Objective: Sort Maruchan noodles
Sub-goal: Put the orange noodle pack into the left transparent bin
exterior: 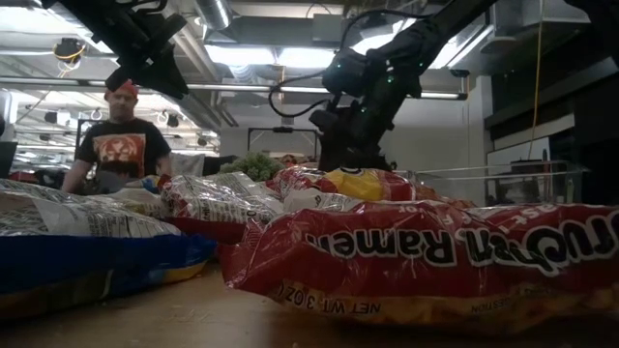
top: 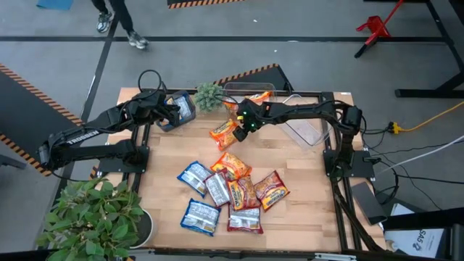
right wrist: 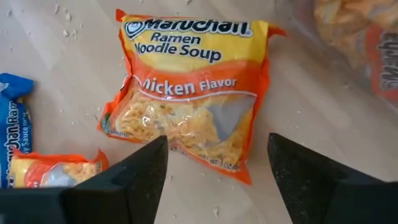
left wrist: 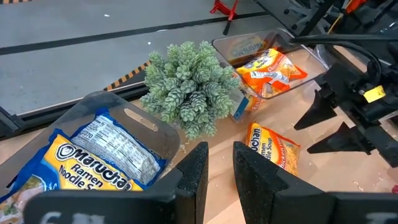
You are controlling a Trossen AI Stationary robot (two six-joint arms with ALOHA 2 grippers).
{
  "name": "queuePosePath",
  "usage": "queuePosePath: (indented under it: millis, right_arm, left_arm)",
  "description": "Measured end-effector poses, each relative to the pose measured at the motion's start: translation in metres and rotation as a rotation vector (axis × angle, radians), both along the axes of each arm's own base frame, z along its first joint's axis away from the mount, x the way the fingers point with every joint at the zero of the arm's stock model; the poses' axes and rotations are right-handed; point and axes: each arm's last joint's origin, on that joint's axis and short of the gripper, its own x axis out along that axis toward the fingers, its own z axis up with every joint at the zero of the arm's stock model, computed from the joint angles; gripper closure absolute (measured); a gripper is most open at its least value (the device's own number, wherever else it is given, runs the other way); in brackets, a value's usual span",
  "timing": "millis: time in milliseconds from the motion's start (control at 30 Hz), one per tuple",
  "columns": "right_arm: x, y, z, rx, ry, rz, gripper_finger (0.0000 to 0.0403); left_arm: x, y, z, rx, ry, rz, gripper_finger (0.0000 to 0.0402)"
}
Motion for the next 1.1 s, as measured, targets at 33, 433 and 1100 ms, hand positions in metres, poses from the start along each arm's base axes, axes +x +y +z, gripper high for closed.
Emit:
queuePosePath:
  millis: [33,433,1100]
  right_arm:
    - [0.001,0.001,-0.002,-0.008,0.000,-0.001,0.0141]
    - [0.013,-0.003,-0.021,0.021,-0.040,-0.069,0.0143]
    - [0.028,0.021,-0.045,0.191,-0.057,-0.014,0.0389]
  left_arm:
    - [0.000,0.000,0.000,0.000,0.000,0.000,0.0333]
    - [0.000,0.000,-0.001,-0.009,0.004,-0.009,0.0333]
    - [0.001,-0.002,-0.001,-0.013,0.004,-0.028,0.0333]
